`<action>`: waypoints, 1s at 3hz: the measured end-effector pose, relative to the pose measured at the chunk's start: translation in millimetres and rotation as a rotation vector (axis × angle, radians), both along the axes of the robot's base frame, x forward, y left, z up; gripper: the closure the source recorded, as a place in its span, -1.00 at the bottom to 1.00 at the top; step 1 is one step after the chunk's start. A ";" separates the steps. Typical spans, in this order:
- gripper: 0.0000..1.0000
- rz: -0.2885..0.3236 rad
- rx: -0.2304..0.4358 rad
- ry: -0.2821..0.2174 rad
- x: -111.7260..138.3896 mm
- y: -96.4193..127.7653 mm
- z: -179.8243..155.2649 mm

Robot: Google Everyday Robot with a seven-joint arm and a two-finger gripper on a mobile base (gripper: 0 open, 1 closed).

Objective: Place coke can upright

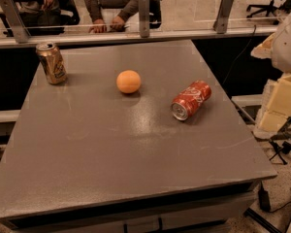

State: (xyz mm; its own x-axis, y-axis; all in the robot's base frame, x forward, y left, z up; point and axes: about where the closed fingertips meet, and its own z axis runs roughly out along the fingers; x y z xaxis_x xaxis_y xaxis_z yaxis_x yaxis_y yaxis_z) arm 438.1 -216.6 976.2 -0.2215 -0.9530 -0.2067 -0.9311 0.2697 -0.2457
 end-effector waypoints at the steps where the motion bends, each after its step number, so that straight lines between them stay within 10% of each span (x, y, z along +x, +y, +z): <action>1: -1.00 0.007 -0.002 -0.008 1.3 0.7 1.5; 3: -1.00 0.189 0.052 -0.046 43.0 12.7 -9.1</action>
Offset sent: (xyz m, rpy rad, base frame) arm 0.0447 0.0088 -0.0132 0.0520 -0.0074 0.1966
